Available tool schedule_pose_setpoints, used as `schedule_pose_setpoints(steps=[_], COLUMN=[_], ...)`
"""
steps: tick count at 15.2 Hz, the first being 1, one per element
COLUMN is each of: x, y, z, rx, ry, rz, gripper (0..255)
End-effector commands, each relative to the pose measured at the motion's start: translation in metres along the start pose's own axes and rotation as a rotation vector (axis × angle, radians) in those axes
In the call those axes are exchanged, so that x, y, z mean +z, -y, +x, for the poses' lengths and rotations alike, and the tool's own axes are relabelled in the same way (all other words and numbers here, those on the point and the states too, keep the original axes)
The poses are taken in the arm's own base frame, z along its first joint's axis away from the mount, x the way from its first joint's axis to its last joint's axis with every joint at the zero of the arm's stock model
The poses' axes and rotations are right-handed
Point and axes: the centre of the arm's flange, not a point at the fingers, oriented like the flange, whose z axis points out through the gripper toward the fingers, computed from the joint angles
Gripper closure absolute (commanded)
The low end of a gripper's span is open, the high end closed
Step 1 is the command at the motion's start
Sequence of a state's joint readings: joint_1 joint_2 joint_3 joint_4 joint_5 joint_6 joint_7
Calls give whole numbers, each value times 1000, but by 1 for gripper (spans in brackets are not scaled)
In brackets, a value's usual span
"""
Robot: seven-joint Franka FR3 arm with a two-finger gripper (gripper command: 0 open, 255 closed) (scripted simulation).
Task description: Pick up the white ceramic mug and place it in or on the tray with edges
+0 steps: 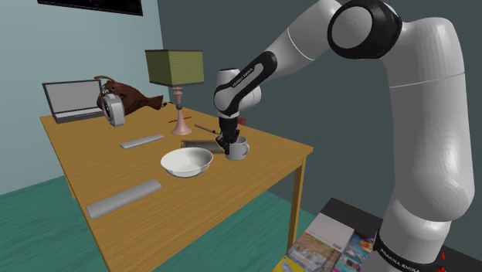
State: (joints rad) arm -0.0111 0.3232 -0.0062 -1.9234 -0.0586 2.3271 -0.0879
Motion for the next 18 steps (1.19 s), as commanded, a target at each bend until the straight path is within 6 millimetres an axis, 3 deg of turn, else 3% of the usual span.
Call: schedule_pose_setpoints(steps=[1, 18], x=[0, -89], y=[0, -5], z=[0, 7], rx=[0, 0], ry=[0, 0], rz=[0, 0], gripper=[255, 255])
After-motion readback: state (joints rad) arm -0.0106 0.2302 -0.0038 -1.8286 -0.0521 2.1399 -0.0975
